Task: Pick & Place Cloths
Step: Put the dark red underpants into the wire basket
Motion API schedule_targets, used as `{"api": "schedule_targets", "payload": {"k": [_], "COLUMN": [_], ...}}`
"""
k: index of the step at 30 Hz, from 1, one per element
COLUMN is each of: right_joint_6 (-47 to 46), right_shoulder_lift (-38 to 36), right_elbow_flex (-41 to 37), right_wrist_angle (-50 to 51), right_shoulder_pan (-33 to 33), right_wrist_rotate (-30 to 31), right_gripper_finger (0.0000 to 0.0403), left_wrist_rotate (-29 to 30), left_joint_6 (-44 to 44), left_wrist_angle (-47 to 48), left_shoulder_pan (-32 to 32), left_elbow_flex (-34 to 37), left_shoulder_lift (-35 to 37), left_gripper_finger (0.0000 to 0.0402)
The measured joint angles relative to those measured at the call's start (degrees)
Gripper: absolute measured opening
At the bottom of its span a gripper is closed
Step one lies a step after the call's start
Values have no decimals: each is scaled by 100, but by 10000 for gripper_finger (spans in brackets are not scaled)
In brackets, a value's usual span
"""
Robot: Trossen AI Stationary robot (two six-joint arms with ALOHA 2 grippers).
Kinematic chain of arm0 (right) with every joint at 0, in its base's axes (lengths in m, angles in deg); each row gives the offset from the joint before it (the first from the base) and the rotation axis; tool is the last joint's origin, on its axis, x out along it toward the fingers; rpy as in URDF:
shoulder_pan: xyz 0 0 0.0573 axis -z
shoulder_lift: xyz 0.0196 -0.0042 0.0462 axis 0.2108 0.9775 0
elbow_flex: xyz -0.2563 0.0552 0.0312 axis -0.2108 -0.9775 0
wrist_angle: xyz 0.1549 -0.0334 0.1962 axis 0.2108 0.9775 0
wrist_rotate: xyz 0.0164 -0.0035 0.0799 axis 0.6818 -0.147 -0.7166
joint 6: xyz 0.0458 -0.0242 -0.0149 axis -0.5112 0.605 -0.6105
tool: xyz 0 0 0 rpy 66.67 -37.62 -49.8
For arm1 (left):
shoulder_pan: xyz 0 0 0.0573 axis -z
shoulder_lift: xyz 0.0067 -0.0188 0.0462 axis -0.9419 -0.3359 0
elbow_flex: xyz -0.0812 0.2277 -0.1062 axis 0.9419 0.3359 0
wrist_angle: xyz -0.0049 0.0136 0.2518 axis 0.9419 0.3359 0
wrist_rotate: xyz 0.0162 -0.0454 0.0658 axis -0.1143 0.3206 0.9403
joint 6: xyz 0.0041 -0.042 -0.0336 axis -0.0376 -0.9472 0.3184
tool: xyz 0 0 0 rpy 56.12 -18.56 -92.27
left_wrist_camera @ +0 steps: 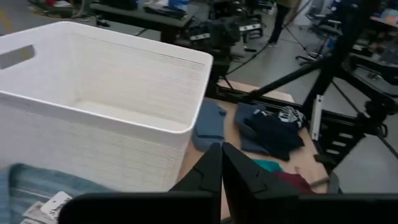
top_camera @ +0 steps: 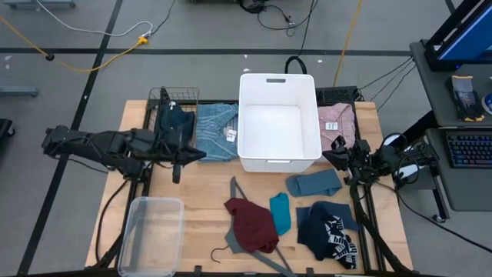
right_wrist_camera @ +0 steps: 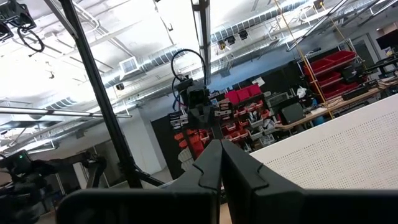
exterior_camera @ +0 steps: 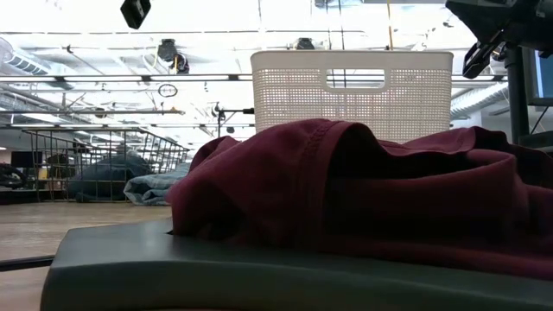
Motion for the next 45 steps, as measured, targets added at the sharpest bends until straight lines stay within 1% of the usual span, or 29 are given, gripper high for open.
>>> {"api": "schedule_targets", "payload": {"k": [7, 10, 13, 16, 21, 24, 26, 31, 35, 38, 42, 45], "right_joint_6": [-11, -11, -11, -13, -13, -14, -15, -14, -16, -16, -16, -16], "right_shoulder_lift": [2, 1, 0, 0, 2, 2, 0, 0, 1, 0, 1, 0], "right_elbow_flex": [2, 2, 1, 0, 0, 0, 0, 0, 0, 0, 0, 0], "right_wrist_angle": [0, 0, 0, 0, 0, 0, 0, 0, 0, 0, 0, 0], "right_shoulder_pan": [0, 0, 1, 0, 1, 0, 0, 1, 2, 2, 2, 2], "right_wrist_rotate": [0, -2, -2, -2, -4, -4, -7, -7, -7, -9, -9, -9], "right_gripper_finger": [4, 4, 4, 4, 4, 4, 4, 4, 4, 4, 4, 4], "left_wrist_rotate": [-26, 214, 493, 659, 971, 1034, 1032, 935, 792, 764, 764, 761], "left_joint_6": [13, 12, 22, 55, 22, -171, -251, -262, -262, -410, -846, -1030], "left_wrist_angle": [-35, -185, -231, 90, 1562, 2164, 2407, 2531, 2542, 2544, 2546, 2539], "left_shoulder_pan": [334, 609, 935, 1219, 1466, 1502, 1506, 1554, 1620, 1676, 1715, 1745], "left_elbow_flex": [0, 0, -58, -442, -1588, -2291, -2680, -3467, -3779, -3810, -3810, -3810], "left_shoulder_lift": [-83, -319, -767, -1331, -2404, -2992, -3348, -4114, -4587, -4785, -5050, -5209], "left_gripper_finger": [4, 2, 2, 1, 1, 2, 1, 2, 1, 8, 32, 62]}}
